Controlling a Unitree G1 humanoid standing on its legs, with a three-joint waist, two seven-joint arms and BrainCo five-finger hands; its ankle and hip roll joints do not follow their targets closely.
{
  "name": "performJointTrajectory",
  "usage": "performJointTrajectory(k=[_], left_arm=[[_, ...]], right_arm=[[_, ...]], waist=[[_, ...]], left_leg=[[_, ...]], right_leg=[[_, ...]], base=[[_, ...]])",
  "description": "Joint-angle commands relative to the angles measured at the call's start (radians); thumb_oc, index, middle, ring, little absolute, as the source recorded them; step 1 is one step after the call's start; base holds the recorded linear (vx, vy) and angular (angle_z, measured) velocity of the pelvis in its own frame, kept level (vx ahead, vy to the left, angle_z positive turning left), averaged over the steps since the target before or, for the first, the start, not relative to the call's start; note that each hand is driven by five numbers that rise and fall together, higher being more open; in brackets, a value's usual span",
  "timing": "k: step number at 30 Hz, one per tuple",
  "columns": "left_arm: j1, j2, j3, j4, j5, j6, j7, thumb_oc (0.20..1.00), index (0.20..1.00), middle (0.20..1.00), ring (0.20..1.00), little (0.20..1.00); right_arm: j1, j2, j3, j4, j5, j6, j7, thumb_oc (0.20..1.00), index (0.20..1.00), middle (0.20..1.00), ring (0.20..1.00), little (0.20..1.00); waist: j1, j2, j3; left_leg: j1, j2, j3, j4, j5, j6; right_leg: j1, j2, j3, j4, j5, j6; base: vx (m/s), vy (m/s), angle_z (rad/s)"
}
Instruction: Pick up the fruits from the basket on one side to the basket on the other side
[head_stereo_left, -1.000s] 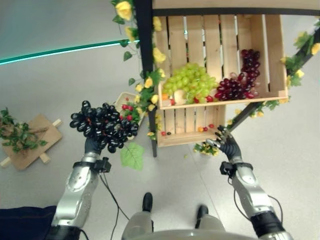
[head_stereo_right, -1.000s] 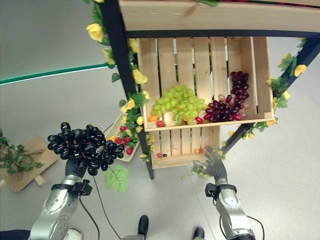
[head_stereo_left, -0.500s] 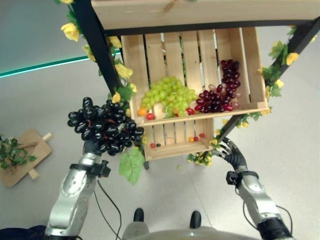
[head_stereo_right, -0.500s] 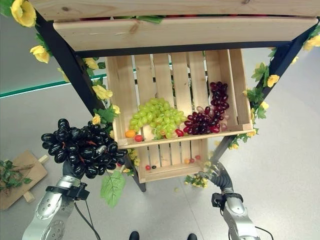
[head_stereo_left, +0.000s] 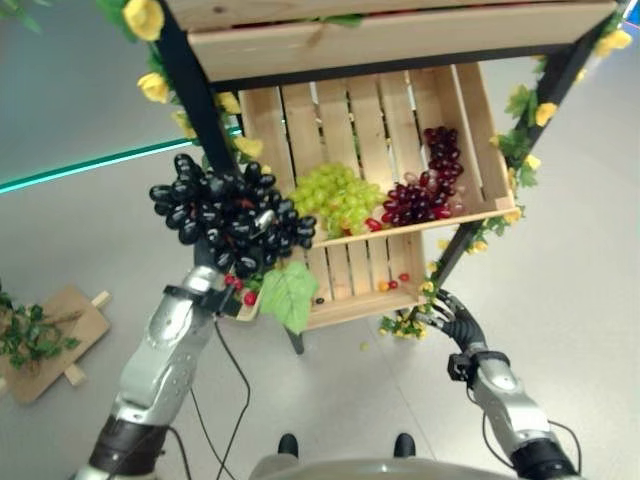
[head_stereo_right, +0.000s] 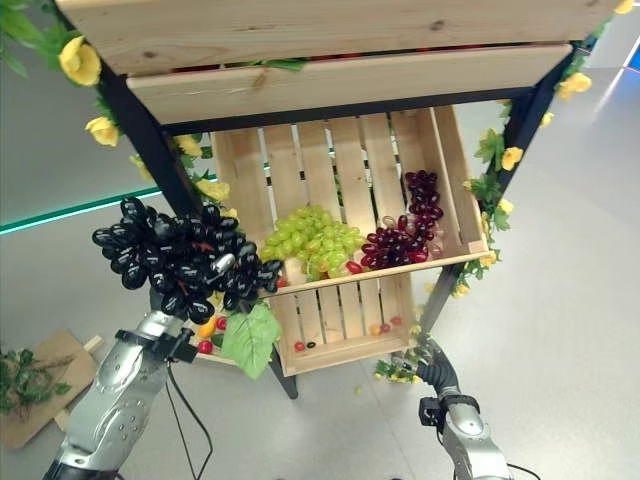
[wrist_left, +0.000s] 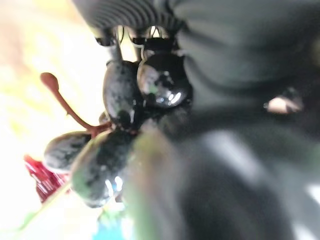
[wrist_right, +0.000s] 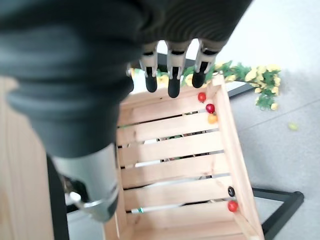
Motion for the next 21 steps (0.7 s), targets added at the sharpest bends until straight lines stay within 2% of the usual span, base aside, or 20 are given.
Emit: performJointTrajectory(k=[1,4,5,9,10,13,18,19,20,21], left_arm=[[-0.202,0.039,-0.009,0.091,-0.055,-0.091,0.045,0.200,0.200,0.200,0.200,0.200],[-0.256,0.050,-0.045,0.135,-0.108,-0.090,0.045,0.200,0.200,0.200,0.200,0.200],[-0.325,0.097,-0.072,0.163,-0.108,-0.089,0.051,0.200,0.200,0.200,0.200,0.200],[-0.411,0.125,-0.134,0.194,-0.168,-0.085,0.042,0.200,0.200,0.200,0.200,0.200],[-0.492,0.133,-0.184,0.248,-0.198,-0.079,0.044,0.200,0.200,0.200,0.200,0.200],[-0.608,0.146,-0.242,0.351,-0.220,-0.080,0.056,0.200,0.200,0.200,0.200,0.200],[-0.767,0.176,-0.285,0.593,-0.154,-0.080,0.106,0.200,0.200,0.200,0.200,0.200],[-0.788,0.181,-0.295,0.646,-0.127,-0.069,0.114,0.200,0.200,0.200,0.200,0.200],[-0.854,0.221,-0.327,0.717,-0.031,-0.064,0.113,0.200,0.200,0.200,0.200,0.200],[-0.862,0.219,-0.319,0.765,-0.026,-0.065,0.141,0.200,0.200,0.200,0.200,0.200]], right_arm=[[-0.053,-0.034,0.022,-0.026,0.000,-0.023,0.012,1.000,1.000,1.000,1.000,1.000],[-0.059,-0.042,0.033,-0.022,-0.006,-0.017,0.015,1.000,1.000,1.000,1.000,1.000],[-0.062,-0.046,0.043,-0.002,-0.006,-0.014,0.015,1.000,1.000,1.000,1.000,1.000],[-0.060,-0.041,0.053,0.002,-0.003,-0.012,0.017,1.000,1.000,1.000,1.000,1.000],[-0.069,-0.044,0.069,0.016,0.003,-0.011,0.015,1.000,1.000,1.000,1.000,1.000],[-0.074,-0.047,0.085,0.024,0.008,-0.012,0.017,1.000,1.000,1.000,1.000,1.000],[-0.074,-0.046,0.098,0.035,0.017,-0.016,0.014,1.000,1.000,1.000,1.000,1.000],[-0.070,-0.048,0.101,0.033,0.018,-0.016,0.011,1.000,1.000,1.000,1.000,1.000],[-0.072,-0.047,0.103,0.043,0.017,-0.019,0.008,1.000,1.000,1.000,1.000,1.000],[-0.068,-0.045,0.102,0.038,0.018,-0.018,0.009,1.000,1.000,1.000,1.000,1.000]], waist=[[-0.048,-0.016,-0.017],[-0.060,-0.012,-0.016],[-0.067,-0.008,-0.017],[-0.074,-0.008,-0.020],[-0.082,-0.007,-0.025],[-0.091,-0.008,-0.028],[-0.101,-0.009,-0.029],[-0.105,-0.007,-0.029],[-0.106,-0.007,-0.026],[-0.107,-0.007,-0.027]], left_leg=[[-0.060,-0.015,0.022,0.216,-0.194,0.004],[-0.059,-0.016,0.027,0.217,-0.194,0.004],[-0.056,-0.016,0.030,0.212,-0.192,0.003],[-0.053,-0.015,0.030,0.206,-0.190,0.004],[-0.048,-0.016,0.031,0.202,-0.191,0.005],[-0.044,-0.018,0.033,0.201,-0.192,0.005],[-0.036,-0.020,0.039,0.198,-0.195,0.004],[-0.036,-0.019,0.041,0.198,-0.196,0.004],[-0.036,-0.020,0.042,0.200,-0.198,0.003],[-0.036,-0.020,0.042,0.200,-0.197,0.003]], right_leg=[[0.061,-0.041,-0.031,0.082,-0.233,0.025],[0.059,-0.040,-0.027,0.081,-0.231,0.027],[0.058,-0.039,-0.027,0.080,-0.229,0.028],[0.060,-0.037,-0.031,0.078,-0.229,0.032],[0.062,-0.037,-0.029,0.079,-0.228,0.033],[0.067,-0.039,-0.031,0.078,-0.228,0.036],[0.070,-0.041,-0.033,0.077,-0.226,0.042],[0.069,-0.042,-0.031,0.078,-0.226,0.043],[0.070,-0.042,-0.029,0.078,-0.226,0.045],[0.068,-0.043,-0.030,0.079,-0.225,0.047]], base=[[0.03,-0.024,-0.10],[0.02,-0.013,-0.22],[0.01,-0.017,-0.13],[0.03,-0.027,-0.05],[0.04,-0.022,0.01],[0.04,-0.020,0.03],[0.02,-0.007,0.00],[0.00,0.000,0.00],[0.00,0.000,0.00],[0.01,0.005,-0.03]])
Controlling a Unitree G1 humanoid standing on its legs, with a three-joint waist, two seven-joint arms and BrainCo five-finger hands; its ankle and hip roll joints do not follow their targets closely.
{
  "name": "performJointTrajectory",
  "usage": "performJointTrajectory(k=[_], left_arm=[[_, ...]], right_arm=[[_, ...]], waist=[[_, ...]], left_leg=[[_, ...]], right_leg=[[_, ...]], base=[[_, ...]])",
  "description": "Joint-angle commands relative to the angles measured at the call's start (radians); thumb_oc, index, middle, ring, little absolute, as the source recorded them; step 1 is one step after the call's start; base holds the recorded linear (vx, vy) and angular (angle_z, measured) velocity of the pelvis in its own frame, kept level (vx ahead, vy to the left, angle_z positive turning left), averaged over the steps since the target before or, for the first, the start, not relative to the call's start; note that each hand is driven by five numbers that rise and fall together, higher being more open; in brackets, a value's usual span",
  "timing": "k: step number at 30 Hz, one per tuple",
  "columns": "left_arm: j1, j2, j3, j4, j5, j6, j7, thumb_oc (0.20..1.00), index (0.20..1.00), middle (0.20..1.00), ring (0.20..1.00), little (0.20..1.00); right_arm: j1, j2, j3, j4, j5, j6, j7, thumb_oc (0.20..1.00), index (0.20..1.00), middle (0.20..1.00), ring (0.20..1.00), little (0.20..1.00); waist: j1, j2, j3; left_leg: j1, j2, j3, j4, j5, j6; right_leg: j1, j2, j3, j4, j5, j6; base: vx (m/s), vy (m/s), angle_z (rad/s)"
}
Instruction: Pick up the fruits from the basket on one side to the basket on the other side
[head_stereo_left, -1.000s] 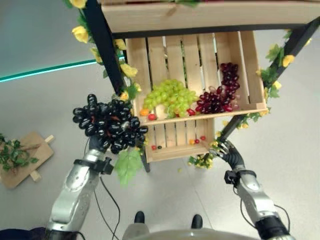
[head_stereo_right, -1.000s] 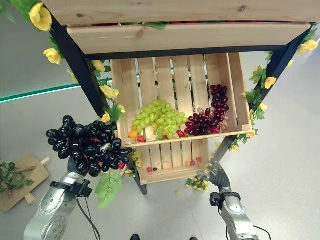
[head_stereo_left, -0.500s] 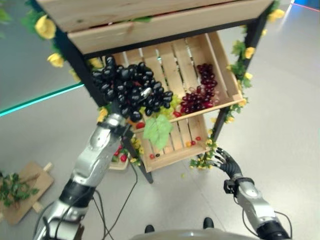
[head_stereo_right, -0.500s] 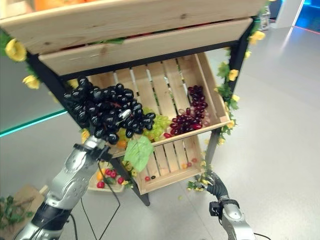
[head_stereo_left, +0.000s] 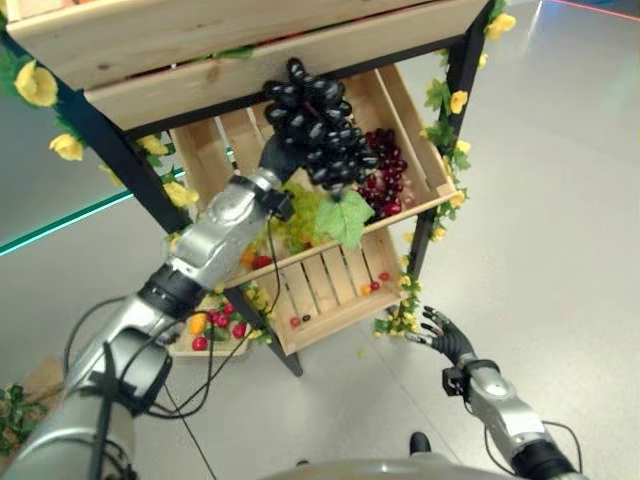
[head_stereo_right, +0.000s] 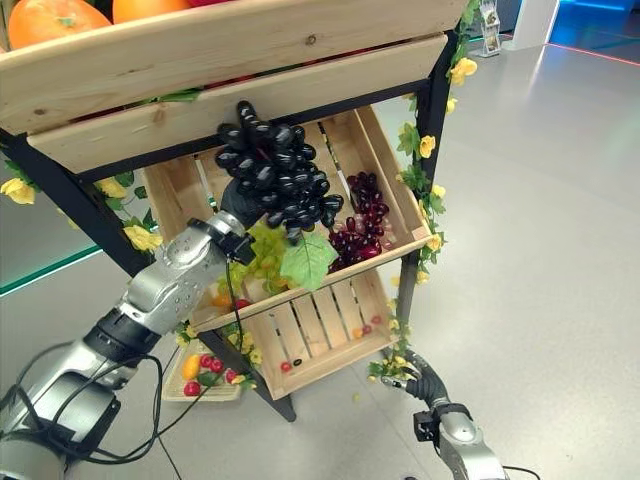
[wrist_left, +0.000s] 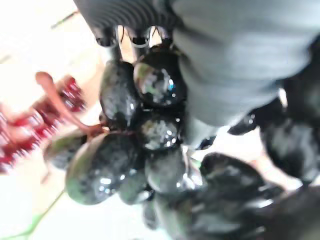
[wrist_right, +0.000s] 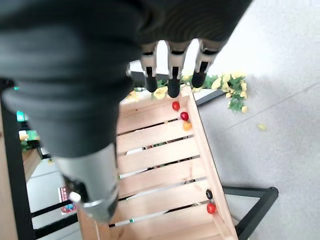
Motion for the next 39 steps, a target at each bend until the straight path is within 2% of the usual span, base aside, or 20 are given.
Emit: performJointTrajectory(k=[1,2,3,4,6,7,12,16,18,21,22,23,25,27,28,29,30,31,33,39], left_arm=[[-0.210,0.080,0.082,0.171,0.115,-0.043,0.070,0.457,0.457,0.457,0.457,0.457],[-0.252,0.095,0.059,0.236,0.175,-0.039,0.078,0.573,0.573,0.573,0.573,0.573],[-0.259,0.083,0.071,0.278,0.179,-0.039,0.097,0.809,0.809,0.809,0.809,0.809],[-0.296,0.110,0.040,0.333,0.270,-0.024,0.077,1.000,1.000,1.000,1.000,1.000],[-0.363,0.130,-0.006,0.440,0.428,-0.005,0.090,1.000,1.000,1.000,1.000,1.000],[-0.414,0.145,-0.057,0.489,0.561,0.004,0.105,1.000,1.000,1.000,1.000,1.000],[-0.517,0.193,-0.189,0.537,0.963,0.050,0.177,1.000,1.000,1.000,1.000,1.000],[-0.517,0.193,-0.212,0.526,1.101,0.061,0.184,1.000,1.000,1.000,1.000,1.000],[-0.511,0.189,-0.207,0.533,1.098,0.056,0.182,1.000,1.000,1.000,1.000,1.000],[-0.454,0.223,-0.134,0.455,0.986,0.027,0.180,1.000,1.000,1.000,1.000,1.000],[-0.419,0.235,-0.096,0.409,0.912,0.008,0.181,1.000,1.000,1.000,1.000,1.000],[-0.340,0.250,-0.016,0.354,0.775,-0.016,0.176,1.000,1.000,1.000,1.000,1.000],[-0.297,0.263,0.017,0.313,0.724,-0.029,0.166,1.000,1.000,1.000,1.000,1.000],[-0.096,0.232,0.169,0.127,0.422,-0.096,0.141,1.000,1.000,1.000,1.000,1.000],[-0.078,0.234,0.182,0.115,0.421,-0.093,0.141,1.000,1.000,1.000,1.000,1.000],[0.073,0.180,0.269,-0.026,0.318,-0.121,0.139,1.000,1.000,1.000,1.000,1.000],[0.151,0.146,0.310,-0.093,0.285,-0.123,0.141,1.000,1.000,1.000,1.000,1.000],[0.153,0.146,0.312,-0.095,0.286,-0.122,0.142,1.000,1.000,1.000,1.000,1.000],[0.360,0.026,0.402,-0.285,0.235,-0.123,0.117,1.000,1.000,1.000,1.000,1.000],[0.587,-0.175,0.444,-0.483,0.209,-0.093,0.049,1.000,1.000,1.000,1.000,1.000]], right_arm=[[-0.043,-0.014,-0.004,-0.036,0.016,-0.040,-0.009,1.000,1.000,1.000,1.000,1.000],[-0.043,-0.015,0.002,-0.030,0.016,-0.043,-0.010,1.000,1.000,1.000,1.000,1.000],[-0.041,-0.012,0.003,-0.032,0.018,-0.043,-0.010,1.000,1.000,1.000,1.000,1.000],[-0.041,-0.015,0.009,-0.030,0.018,-0.046,-0.011,1.000,1.000,1.000,1.000,1.000],[-0.038,-0.014,0.013,-0.026,0.016,-0.052,-0.011,1.000,1.000,1.000,1.000,1.000],[-0.042,-0.019,0.021,-0.019,0.017,-0.058,-0.015,1.000,1.000,1.000,1.000,1.000],[-0.054,-0.025,0.033,-0.009,0.022,-0.083,-0.024,1.000,1.000,1.000,1.000,1.000],[-0.061,-0.025,0.038,-0.012,0.028,-0.095,-0.027,1.000,1.000,1.000,1.000,1.000],[-0.064,-0.028,0.041,-0.015,0.029,-0.095,-0.029,1.000,1.000,1.000,1.000,1.000],[-0.054,-0.030,0.034,-0.030,0.030,-0.087,-0.020,1.000,1.000,1.000,1.000,1.000],[-0.048,-0.024,0.027,-0.032,0.027,-0.081,-0.016,1.000,1.000,1.000,1.000,1.000],[-0.039,-0.021,0.022,-0.037,0.022,-0.073,-0.012,1.000,1.000,1.000,1.000,1.000],[-0.031,-0.018,0.022,-0.037,0.014,-0.070,-0.011,1.000,1.000,1.000,1.000,1.000],[-0.015,0.005,-0.003,-0.051,-0.006,-0.055,-0.004,1.000,1.000,1.000,1.000,1.000],[-0.012,0.000,0.001,-0.052,-0.007,-0.055,-0.004,1.000,1.000,1.000,1.000,1.000],[-0.002,0.010,-0.016,-0.068,-0.015,-0.057,-0.016,1.000,1.000,1.000,1.000,1.000],[0.002,0.014,-0.024,-0.074,-0.019,-0.059,-0.020,1.000,1.000,1.000,1.000,1.000],[0.002,0.013,-0.023,-0.074,-0.019,-0.059,-0.020,1.000,1.000,1.000,1.000,1.000],[0.016,0.028,-0.052,-0.092,-0.028,-0.063,-0.028,1.000,1.000,1.000,1.000,1.000],[0.021,0.043,-0.069,-0.108,-0.032,-0.065,-0.029,1.000,1.000,1.000,1.000,1.000]], waist=[[-0.005,-0.051,0.000],[-0.008,-0.049,0.001],[-0.011,-0.049,0.003],[-0.014,-0.045,0.002],[-0.016,-0.046,0.005],[-0.018,-0.042,0.008],[-0.016,-0.042,0.003],[-0.012,-0.049,0.005],[-0.012,-0.049,0.005],[-0.004,-0.051,0.003],[0.002,-0.054,0.003],[0.005,-0.052,0.002],[0.008,-0.052,0.001],[0.026,-0.062,0.006],[0.022,-0.057,0.003],[0.029,-0.062,0.005],[0.033,-0.066,0.005],[0.032,-0.065,0.004],[0.043,-0.078,0.002],[0.056,-0.102,0.001]], left_leg=[[-0.053,-0.025,0.011,0.217,-0.193,0.006],[-0.052,-0.024,0.015,0.217,-0.193,0.005],[-0.051,-0.024,0.017,0.216,-0.193,0.005],[-0.050,-0.024,0.020,0.216,-0.192,0.005],[-0.050,-0.021,0.025,0.216,-0.192,0.004],[-0.045,-0.018,0.027,0.218,-0.197,0.002],[-0.048,-0.018,0.035,0.211,-0.191,0.003],[-0.046,-0.018,0.035,0.214,-0.195,0.004],[-0.044,-0.019,0.036,0.212,-0.195,0.004],[-0.046,-0.019,0.037,0.214,-0.197,0.005],[-0.046,-0.020,0.035,0.213,-0.196,0.005],[-0.045,-0.021,0.034,0.213,-0.197,0.007],[-0.044,-0.021,0.033,0.211,-0.197,0.006],[-0.045,-0.019,0.024,0.203,-0.195,0.007],[-0.044,-0.019,0.024,0.202,-0.196,0.007],[-0.047,-0.018,0.018,0.199,-0.195,0.008],[-0.050,-0.018,0.014,0.199,-0.196,0.009],[-0.050,-0.018,0.014,0.200,-0.196,0.009],[-0.053,-0.017,0.007,0.199,-0.199,0.012],[-0.055,-0.015,-0.002,0.197,-0.205,0.017]], right_leg=[[0.081,-0.058,-0.058,0.080,-0.227,0.049],[0.081,-0.059,-0.059,0.080,-0.226,0.050],[0.080,-0.059,-0.059,0.081,-0.226,0.052],[0.077,-0.060,-0.058,0.082,-0.224,0.054],[0.073,-0.062,-0.052,0.086,-0.224,0.057],[0.077,-0.060,-0.051,0.086,-0.226,0.059],[0.066,-0.064,-0.050,0.093,-0.221,0.068],[0.068,-0.065,-0.052,0.095,-0.221,0.071],[0.069,-0.065,-0.053,0.094,-0.220,0.072],[0.068,-0.067,-0.056,0.096,-0.219,0.072],[0.070,-0.068,-0.057,0.093,-0.219,0.072],[0.072,-0.067,-0.058,0.091,-0.219,0.070],[0.073,-0.067,-0.059,0.090,-0.218,0.069],[0.072,-0.066,-0.064,0.084,-0.214,0.066],[0.073,-0.066,-0.064,0.084,-0.214,0.066],[0.070,-0.064,-0.067,0.082,-0.213,0.063],[0.067,-0.063,-0.067,0.083,-0.213,0.062],[0.067,-0.063,-0.067,0.083,-0.213,0.062],[0.066,-0.060,-0.070,0.082,-0.216,0.057],[0.070,-0.053,-0.073,0.076,-0.218,0.047]], base=[[0.01,0.005,-0.06],[0.01,0.006,-0.04],[0.00,0.007,-0.04],[0.00,0.000,0.00],[0.01,0.006,-0.03],[0.00,0.002,-0.05],[0.00,0.004,-0.02],[0.00,0.001,-0.01],[0.00,0.000,0.00],[0.00,0.000,0.00],[0.00,0.000,0.00],[0.00,0.000,0.00],[0.00,0.006,-0.02],[0.00,0.009,-0.08],[0.00,0.000,-0.10],[0.00,-0.009,-0.05],[0.00,0.000,0.00],[0.01,-0.009,0.05],[0.00,0.000,0.00],[0.00,0.002,0.06]])
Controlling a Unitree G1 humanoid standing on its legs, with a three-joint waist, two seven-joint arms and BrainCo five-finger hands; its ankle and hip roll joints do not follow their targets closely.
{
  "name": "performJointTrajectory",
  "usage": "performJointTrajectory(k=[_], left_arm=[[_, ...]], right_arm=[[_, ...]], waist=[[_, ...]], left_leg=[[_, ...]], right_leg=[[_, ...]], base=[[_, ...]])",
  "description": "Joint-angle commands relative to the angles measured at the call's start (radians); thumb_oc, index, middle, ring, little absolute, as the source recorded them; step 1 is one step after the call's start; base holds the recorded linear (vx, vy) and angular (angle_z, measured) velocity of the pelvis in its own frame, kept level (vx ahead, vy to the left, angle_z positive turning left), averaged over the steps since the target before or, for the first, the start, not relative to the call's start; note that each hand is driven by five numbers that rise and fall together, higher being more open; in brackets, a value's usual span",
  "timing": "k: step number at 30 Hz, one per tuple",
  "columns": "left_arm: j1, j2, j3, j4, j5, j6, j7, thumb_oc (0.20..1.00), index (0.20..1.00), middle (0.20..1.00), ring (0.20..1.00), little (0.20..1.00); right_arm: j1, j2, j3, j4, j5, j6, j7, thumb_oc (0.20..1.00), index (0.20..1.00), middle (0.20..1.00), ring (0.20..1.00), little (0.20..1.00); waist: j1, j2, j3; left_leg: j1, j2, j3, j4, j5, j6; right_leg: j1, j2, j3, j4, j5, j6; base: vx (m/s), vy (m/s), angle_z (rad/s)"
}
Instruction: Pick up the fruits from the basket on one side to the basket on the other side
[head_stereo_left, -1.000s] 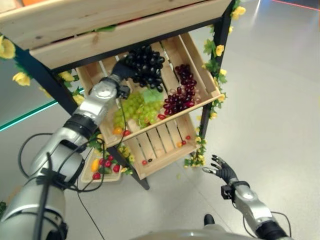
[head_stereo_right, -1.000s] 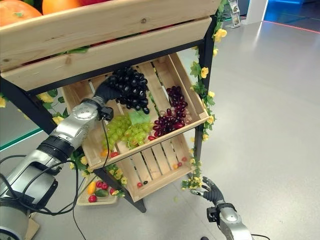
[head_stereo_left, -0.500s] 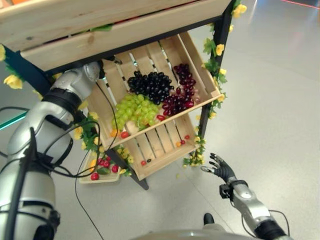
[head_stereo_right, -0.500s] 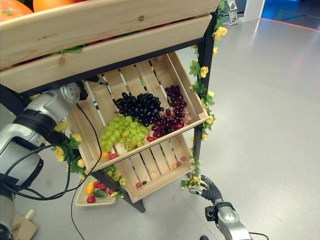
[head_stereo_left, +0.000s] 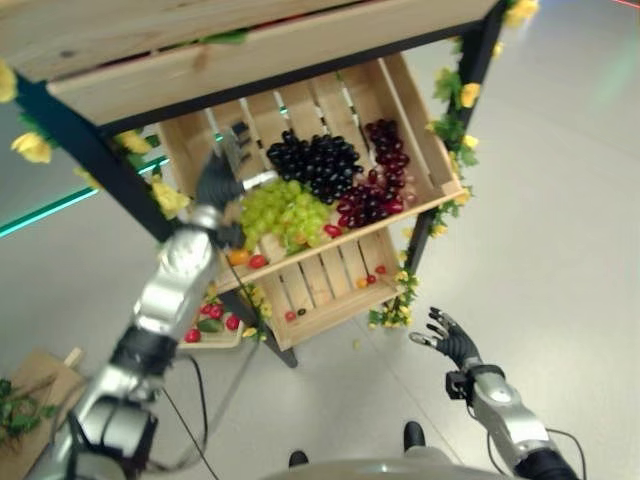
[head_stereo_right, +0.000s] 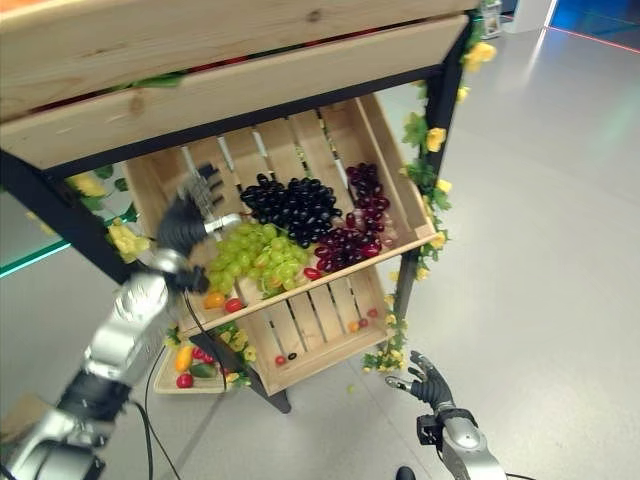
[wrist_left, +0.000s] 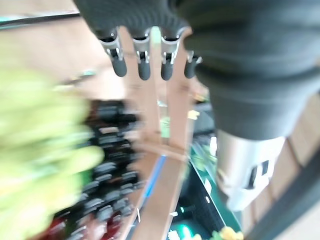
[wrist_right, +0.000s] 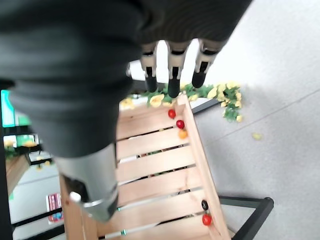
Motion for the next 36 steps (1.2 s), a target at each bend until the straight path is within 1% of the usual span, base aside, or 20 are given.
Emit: performJointTrajectory(k=[1,5,9,12,15,17,18,21,22,24,25,26,27,28,30,32,33,34,35,36], left_arm=[[-0.025,0.012,0.020,-0.017,-0.035,-0.016,-0.041,1.000,1.000,1.000,1.000,1.000],[0.055,-0.036,0.002,-0.096,-0.027,0.013,-0.104,1.000,1.000,1.000,1.000,1.000],[0.107,-0.055,-0.024,-0.150,-0.032,0.035,-0.149,1.000,1.000,1.000,1.000,1.000],[0.135,-0.073,-0.044,-0.171,-0.032,0.042,-0.181,1.000,1.000,1.000,1.000,1.000],[0.159,-0.091,-0.055,-0.174,-0.042,0.035,-0.198,1.000,1.000,1.000,1.000,1.000],[0.178,-0.101,-0.056,-0.168,-0.053,0.028,-0.201,1.000,1.000,1.000,1.000,1.000],[0.195,-0.105,-0.051,-0.169,-0.058,0.028,-0.207,1.000,1.000,1.000,1.000,1.000],[0.216,-0.111,-0.043,-0.152,-0.062,0.025,-0.212,1.000,1.000,1.000,1.000,1.000],[0.241,-0.107,-0.028,-0.147,-0.061,0.031,-0.211,1.000,1.000,1.000,1.000,1.000],[0.249,-0.105,-0.025,-0.144,-0.057,0.030,-0.212,1.000,1.000,1.000,1.000,1.000],[0.245,-0.099,-0.019,-0.138,-0.045,0.027,-0.206,1.000,1.000,1.000,1.000,1.000],[0.245,-0.093,-0.013,-0.136,-0.040,0.022,-0.203,1.000,1.000,1.000,1.000,1.000],[0.241,-0.087,-0.004,-0.130,-0.031,0.016,-0.193,1.000,1.000,1.000,1.000,1.000],[0.244,-0.082,0.007,-0.122,-0.021,0.011,-0.187,1.000,1.000,1.000,1.000,1.000],[0.250,-0.073,0.028,-0.112,0.000,0.007,-0.175,1.000,1.000,1.000,1.000,1.000],[0.255,-0.073,0.032,-0.104,0.002,0.009,-0.176,1.000,1.000,1.000,1.000,1.000],[0.259,-0.076,0.039,-0.100,0.000,0.011,-0.176,1.000,1.000,1.000,1.000,1.000],[0.257,-0.085,0.038,-0.085,-0.003,0.016,-0.172,1.000,1.000,1.000,1.000,1.000],[0.257,-0.086,0.037,-0.083,-0.003,0.015,-0.173,1.000,1.000,1.000,1.000,1.000],[0.250,-0.091,0.034,-0.071,0.003,0.017,-0.155,1.000,1.000,1.000,1.000,1.000]], right_arm=[[-0.016,0.015,-0.026,-0.053,-0.022,-0.037,-0.001,1.000,1.000,1.000,1.000,1.000],[-0.007,0.013,-0.038,-0.076,-0.017,-0.035,0.012,1.000,1.000,1.000,1.000,1.000],[-0.002,0.013,-0.048,-0.087,-0.012,-0.033,0.015,1.000,1.000,1.000,1.000,1.000],[0.001,0.010,-0.052,-0.095,-0.012,-0.036,0.017,1.000,1.000,1.000,1.000,1.000],[-0.018,-0.003,-0.054,-0.107,-0.019,-0.047,0.022,1.000,1.000,1.000,1.000,1.000],[-0.031,-0.003,-0.058,-0.118,-0.020,-0.058,0.023,1.000,1.000,1.000,1.000,1.000],[-0.026,-0.004,-0.064,-0.124,-0.023,-0.062,0.027,1.000,1.000,1.000,1.000,1.000],[-0.011,0.005,-0.096,-0.140,-0.012,-0.073,0.017,1.000,1.000,1.000,1.000,1.000],[0.012,0.017,-0.120,-0.169,-0.002,-0.081,0.013,1.000,1.000,1.000,1.000,1.000],[0.026,0.024,-0.131,-0.181,0.003,-0.081,0.014,1.000,1.000,1.000,1.000,1.000],[0.032,0.042,-0.141,-0.200,0.005,-0.086,0.011,1.000,1.000,1.000,1.000,1.000],[0.031,0.051,-0.147,-0.208,0.007,-0.090,0.009,1.000,1.000,1.000,1.000,1.000],[0.028,0.061,-0.150,-0.219,0.003,-0.093,0.002,1.000,1.000,1.000,1.000,1.000],[0.023,0.068,-0.147,-0.223,0.000,-0.096,0.001,1.000,1.000,1.000,1.000,1.000],[0.022,0.073,-0.143,-0.225,-0.007,-0.102,-0.005,1.000,1.000,1.000,1.000,1.000],[0.037,0.075,-0.150,-0.236,-0.010,-0.102,-0.007,1.000,1.000,1.000,1.000,1.000],[0.051,0.074,-0.161,-0.246,-0.009,-0.100,-0.003,1.000,1.000,1.000,1.000,1.000],[0.072,0.076,-0.185,-0.254,-0.005,-0.100,-0.005,1.000,1.000,1.000,1.000,1.000],[0.074,0.076,-0.186,-0.256,-0.005,-0.099,-0.005,1.000,1.000,1.000,1.000,1.000],[0.080,0.079,-0.200,-0.266,0.002,-0.102,-0.016,1.000,1.000,1.000,1.000,1.000]], waist=[[-0.009,-0.059,-0.049],[-0.005,-0.069,-0.051],[-0.005,-0.077,-0.048],[-0.002,-0.085,-0.041],[0.014,-0.095,-0.023],[0.019,-0.100,-0.011],[0.021,-0.100,-0.005],[0.007,-0.109,0.003],[-0.004,-0.116,0.004],[-0.014,-0.124,0.000],[-0.033,-0.137,0.005],[-0.039,-0.146,0.011],[-0.033,-0.147,0.021],[-0.028,-0.153,0.025],[-0.010,-0.150,0.034],[-0.009,-0.146,0.040],[-0.010,-0.144,0.038],[-0.018,-0.135,0.035],[-0.014,-0.135,0.035],[-0.011,-0.125,0.029]], left_leg=[[-0.085,-0.020,-0.018,0.232,-0.199,0.022],[-0.084,-0.021,-0.017,0.228,-0.200,0.028],[-0.084,-0.023,-0.019,0.221,-0.198,0.033],[-0.099,-0.039,-0.034,0.238,-0.202,0.040],[-0.135,-0.116,-0.176,0.298,-0.246,0.048],[-0.132,-0.178,-0.294,0.322,-0.281,0.059],[-0.129,-0.191,-0.328,0.319,-0.287,0.066],[-0.154,-0.191,-0.352,0.323,-0.266,0.058],[-0.148,-0.184,-0.356,0.293,-0.261,0.067],[-0.141,-0.180,-0.345,0.265,-0.252,0.075],[-0.145,-0.178,-0.319,0.233,-0.234,0.087],[-0.152,-0.174,-0.293,0.224,-0.225,0.091],[-0.159,-0.157,-0.251,0.228,-0.228,0.093],[-0.173,-0.152,-0.217,0.232,-0.214,0.095],[-0.186,-0.130,-0.156,0.240,-0.207,0.093],[-0.188,-0.117,-0.133,0.246,-0.202,0.093],[-0.187,-0.110,-0.123,0.237,-0.196,0.093],[-0.194,-0.097,-0.108,0.228,-0.179,0.092],[-0.191,-0.095,-0.105,0.228,-0.181,0.092],[-0.200,-0.066,-0.065,0.233,-0.176,0.085]], right_leg=[[0.066,-0.055,-0.052,0.071,-0.209,0.044],[0.063,-0.053,-0.044,0.067,-0.205,0.042],[0.052,-0.052,-0.035,0.065,-0.195,0.042],[0.033,-0.055,-0.016,0.067,-0.182,0.046],[-0.025,-0.062,0.039,0.092,-0.169,0.043],[-0.066,-0.061,0.093,0.106,-0.153,0.043],[-0.080,-0.055,0.113,0.111,-0.149,0.042],[-0.103,-0.053,0.132,0.112,-0.138,0.047],[-0.125,-0.045,0.139,0.109,-0.123,0.055],[-0.139,-0.047,0.148,0.102,-0.106,0.062],[-0.178,-0.049,0.171,0.091,-0.073,0.082],[-0.200,-0.049,0.178,0.084,-0.055,0.093],[-0.219,-0.050,0.153,0.088,-0.050,0.102],[-0.240,-0.062,0.104,0.101,-0.049,0.106],[-0.243,-0.080,-0.001,0.134,-0.064,0.103],[-0.226,-0.088,-0.010,0.165,-0.084,0.098],[-0.212,-0.085,0.004,0.173,-0.089,0.092],[-0.185,-0.089,0.042,0.214,-0.102,0.086],[-0.186,-0.088,0.045,0.218,-0.105,0.086],[-0.157,-0.123,0.007,0.227,-0.110,0.081]], base=[[0.00,0.000,0.00],[0.00,0.008,0.00],[-0.02,0.012,-0.01],[-0.06,0.031,-0.06],[-0.11,0.069,-0.26],[-0.12,0.116,-0.97],[-0.09,0.089,-1.02],[-0.17,0.135,-0.59],[-0.15,0.102,0.06],[-0.17,0.125,-0.10],[-0.21,0.139,-0.30],[-0.30,0.191,-0.57],[-0.24,0.109,-0.70],[-0.23,0.116,-1.11],[-0.20,0.091,-1.52],[-0.12,0.045,-1.17],[-0.15,0.032,-0.97],[-0.15,0.032,-0.92],[-0.24,0.012,-0.89],[-0.12,-0.005,-0.65]])
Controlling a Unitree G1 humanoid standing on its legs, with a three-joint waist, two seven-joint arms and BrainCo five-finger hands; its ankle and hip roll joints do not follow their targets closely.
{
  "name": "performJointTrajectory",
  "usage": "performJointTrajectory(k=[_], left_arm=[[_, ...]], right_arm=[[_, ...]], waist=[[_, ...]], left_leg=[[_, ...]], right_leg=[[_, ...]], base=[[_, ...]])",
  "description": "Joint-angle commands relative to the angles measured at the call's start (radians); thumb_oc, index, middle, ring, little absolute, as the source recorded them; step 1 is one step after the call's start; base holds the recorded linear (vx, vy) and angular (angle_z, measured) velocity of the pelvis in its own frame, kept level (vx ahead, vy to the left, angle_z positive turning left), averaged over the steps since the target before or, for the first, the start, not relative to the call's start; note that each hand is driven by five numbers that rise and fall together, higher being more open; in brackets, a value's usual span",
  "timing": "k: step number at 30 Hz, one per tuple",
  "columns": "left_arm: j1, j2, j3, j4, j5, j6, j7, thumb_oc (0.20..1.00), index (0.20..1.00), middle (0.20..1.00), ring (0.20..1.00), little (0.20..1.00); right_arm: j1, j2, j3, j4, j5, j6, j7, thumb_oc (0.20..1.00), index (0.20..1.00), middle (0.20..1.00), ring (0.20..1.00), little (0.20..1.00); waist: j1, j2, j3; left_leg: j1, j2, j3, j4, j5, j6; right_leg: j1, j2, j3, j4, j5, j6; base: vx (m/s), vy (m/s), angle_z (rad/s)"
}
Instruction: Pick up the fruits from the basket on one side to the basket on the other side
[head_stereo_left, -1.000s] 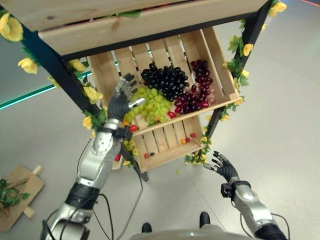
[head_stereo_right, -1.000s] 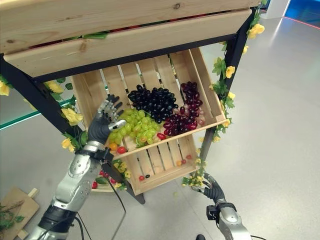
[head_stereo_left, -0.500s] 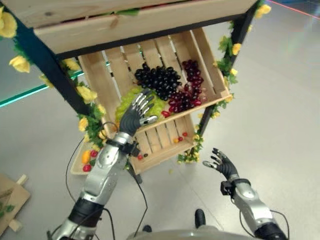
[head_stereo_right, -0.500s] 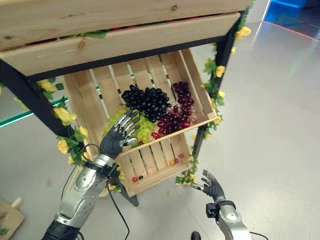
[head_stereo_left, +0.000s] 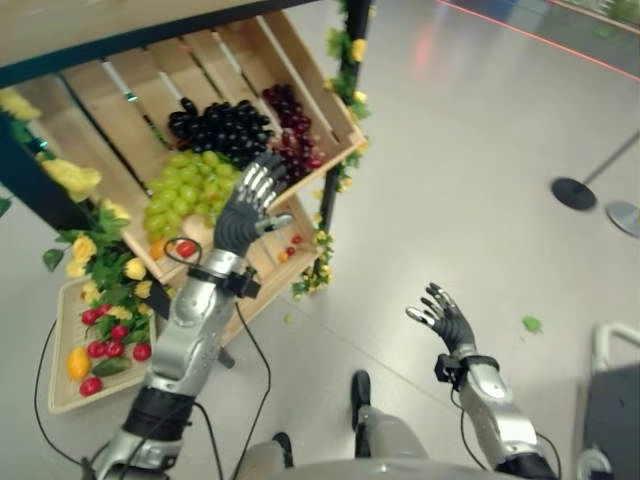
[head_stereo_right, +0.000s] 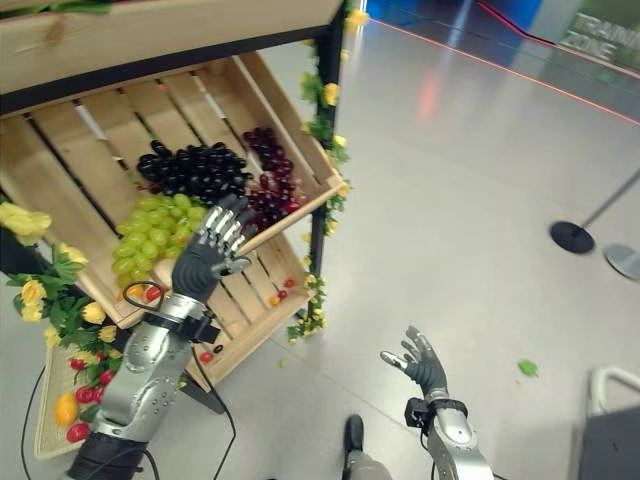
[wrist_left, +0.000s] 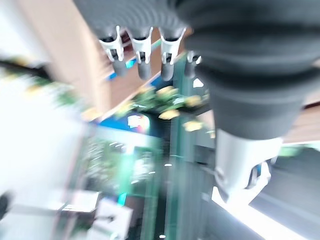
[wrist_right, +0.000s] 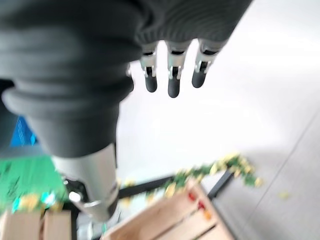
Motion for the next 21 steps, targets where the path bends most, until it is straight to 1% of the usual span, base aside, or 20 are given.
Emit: performJointTrajectory(k=[1,2,3,4,5,6,7,8,9,10,11,13,15,17,18,19,20,21], left_arm=[[0.028,0.019,0.008,-0.073,0.023,-0.029,0.018,1.000,1.000,1.000,1.000,1.000],[0.035,0.020,0.022,-0.069,0.033,-0.028,0.030,1.000,1.000,1.000,1.000,1.000],[0.044,0.019,0.031,-0.067,0.033,-0.028,0.038,1.000,1.000,1.000,1.000,1.000],[0.044,0.019,0.031,-0.067,0.033,-0.029,0.038,1.000,1.000,1.000,1.000,1.000],[0.060,0.016,0.058,-0.062,0.032,-0.030,0.053,1.000,1.000,1.000,1.000,1.000],[0.060,0.016,0.058,-0.063,0.032,-0.030,0.053,1.000,1.000,1.000,1.000,1.000],[0.073,0.010,0.073,-0.052,0.029,-0.033,0.063,1.000,1.000,1.000,1.000,1.000],[0.072,0.004,0.080,-0.048,0.025,-0.031,0.068,1.000,1.000,1.000,1.000,1.000],[0.079,-0.007,0.072,-0.039,0.019,-0.031,0.069,1.000,1.000,1.000,1.000,1.000],[0.086,-0.017,0.075,-0.033,0.014,-0.034,0.067,1.000,1.000,1.000,1.000,1.000],[0.085,-0.025,0.072,-0.021,0.006,-0.035,0.073,1.000,1.000,1.000,1.000,1.000],[0.084,-0.042,0.063,-0.018,-0.010,-0.034,0.073,1.000,1.000,1.000,1.000,1.000],[0.091,-0.056,0.060,-0.006,-0.018,-0.031,0.074,1.000,1.000,1.000,1.000,1.000],[0.100,-0.065,0.061,-0.009,-0.025,-0.031,0.081,1.000,1.000,1.000,1.000,1.000],[0.104,-0.071,0.063,-0.011,-0.030,-0.031,0.082,1.000,1.000,1.000,1.000,1.000],[0.111,-0.080,0.068,-0.013,-0.038,-0.032,0.080,1.000,1.000,1.000,1.000,1.000],[0.110,-0.088,0.064,-0.009,-0.049,-0.035,0.084,1.000,1.000,1.000,1.000,1.000],[0.109,-0.088,0.064,-0.008,-0.049,-0.035,0.084,1.000,1.000,1.000,1.000,1.000]], right_arm=[[-0.019,-0.020,-0.046,-0.116,0.001,-0.058,-0.020,1.000,1.000,1.000,1.000,1.000],[-0.028,-0.014,-0.048,-0.113,-0.001,-0.062,-0.037,1.000,1.000,1.000,1.000,1.000],[-0.033,-0.012,-0.048,-0.117,-0.004,-0.064,-0.042,1.000,1.000,1.000,1.000,1.000],[-0.032,-0.012,-0.048,-0.118,-0.004,-0.063,-0.042,1.000,1.000,1.000,1.000,1.000],[-0.049,-0.015,-0.034,-0.122,-0.009,-0.068,-0.053,1.000,1.000,1.000,1.000,1.000],[-0.049,-0.015,-0.034,-0.123,-0.009,-0.068,-0.053,1.000,1.000,1.000,1.000,1.000],[-0.063,-0.020,-0.018,-0.130,-0.014,-0.066,-0.051,1.000,1.000,1.000,1.000,1.000],[-0.062,-0.023,-0.015,-0.134,-0.016,-0.071,-0.049,1.000,1.000,1.000,1.000,1.000],[-0.053,-0.024,-0.017,-0.146,-0.022,-0.064,-0.047,1.000,1.000,1.000,1.000,1.000],[-0.047,-0.026,-0.021,-0.149,-0.023,-0.061,-0.046,1.000,1.000,1.000,1.000,1.000],[-0.048,-0.036,-0.021,-0.156,-0.028,-0.061,-0.049,1.000,1.000,1.000,1.000,1.000],[-0.050,-0.052,-0.043,-0.175,-0.021,-0.065,-0.059,1.000,1.000,1.000,1.000,1.000],[-0.041,-0.062,-0.051,-0.180,-0.017,-0.063,-0.059,1.000,1.000,1.000,1.000,1.000],[-0.044,-0.082,-0.059,-0.187,-0.017,-0.067,-0.064,1.000,1.000,1.000,1.000,1.000],[-0.046,-0.093,-0.058,-0.195,-0.013,-0.067,-0.066,1.000,1.000,1.000,1.000,1.000],[-0.047,-0.101,-0.058,-0.199,-0.004,-0.069,-0.066,1.000,1.000,1.000,1.000,1.000],[-0.047,-0.111,-0.051,-0.206,0.000,-0.075,-0.068,1.000,1.000,1.000,1.000,1.000],[-0.047,-0.112,-0.052,-0.207,0.000,-0.075,-0.068,1.000,1.000,1.000,1.000,1.000]], waist=[[-0.008,-0.014,-0.002],[0.011,-0.008,-0.013],[0.022,-0.009,-0.018],[0.023,-0.010,-0.017],[0.062,-0.003,-0.012],[0.062,-0.003,-0.010],[0.072,0.008,-0.004],[0.074,0.003,-0.006],[0.054,0.004,-0.008],[0.046,0.011,-0.012],[0.037,0.016,-0.013],[0.009,0.038,-0.013],[-0.001,0.060,-0.019],[-0.017,0.075,-0.013],[-0.020,0.083,-0.008],[-0.023,0.079,0.002],[-0.014,0.075,0.020],[-0.015,0.079,0.023]], left_leg=[[0.043,-0.026,-0.127,-0.106,-0.024,-0.049],[0.042,0.014,-0.064,-0.094,-0.021,-0.060],[0.047,0.030,-0.029,-0.090,-0.021,-0.062],[0.050,0.030,-0.027,-0.090,-0.022,-0.062],[0.068,0.061,0.070,-0.057,-0.040,-0.061],[0.070,0.061,0.070,-0.054,-0.042,-0.061],[0.102,0.079,0.121,-0.044,-0.070,-0.059],[0.096,0.076,0.152,-0.031,-0.066,-0.054],[0.113,0.082,0.170,-0.021,-0.084,-0.059],[0.122,0.095,0.186,-0.011,-0.089,-0.063],[0.127,0.100,0.183,0.012,-0.094,-0.063],[0.147,0.109,0.196,0.021,-0.111,-0.062],[0.167,0.123,0.217,0.020,-0.114,-0.067],[0.158,0.137,0.211,0.076,-0.120,-0.078],[0.144,0.150,0.207,0.138,-0.118,-0.093],[0.125,0.162,0.208,0.219,-0.064,-0.108],[0.107,0.153,0.149,0.327,-0.027,-0.137],[0.104,0.160,0.145,0.336,-0.030,-0.140]], right_leg=[[0.073,-0.062,-0.016,-0.161,0.012,0.029],[0.109,-0.114,-0.133,-0.188,0.026,0.035],[0.120,-0.139,-0.203,-0.196,0.043,0.037],[0.123,-0.139,-0.202,-0.199,0.044,0.038],[0.150,-0.202,-0.417,-0.159,0.054,0.037],[0.152,-0.203,-0.417,-0.157,0.053,0.038],[0.149,-0.217,-0.478,-0.083,0.027,0.045],[0.158,-0.223,-0.518,-0.112,0.026,0.043],[0.154,-0.191,-0.472,-0.141,0.021,0.040],[0.151,-0.178,-0.447,-0.157,0.018,0.039],[0.147,-0.163,-0.421,-0.157,0.012,0.034],[0.133,-0.127,-0.372,-0.155,-0.010,0.023],[0.139,-0.092,-0.339,-0.173,-0.035,0.006],[0.133,-0.069,-0.306,-0.173,-0.067,-0.006],[0.132,-0.051,-0.291,-0.173,-0.088,-0.019],[0.135,-0.033,-0.290,-0.186,-0.094,-0.049],[0.148,-0.008,-0.264,-0.196,-0.106,-0.073],[0.150,-0.002,-0.265,-0.196,-0.107,-0.075]], base=[[-0.20,-0.031,-0.87],[-0.10,-0.035,-1.24],[-0.10,-0.033,-1.45],[-0.10,-0.018,-1.84],[-0.08,-0.008,-1.59],[-0.04,-0.011,-2.46],[-0.02,-0.055,-2.40],[0.06,-0.161,-2.28],[0.06,-0.196,-1.19],[0.18,-0.173,-0.78],[0.12,-0.108,-0.93],[0.12,-0.117,-0.88],[0.15,-0.130,-0.84],[0.14,-0.147,-0.43],[0.08,-0.206,-0.23],[0.11,-0.257,-0.47],[0.06,-0.200,-0.65],[0.11,-0.164,-0.94]])
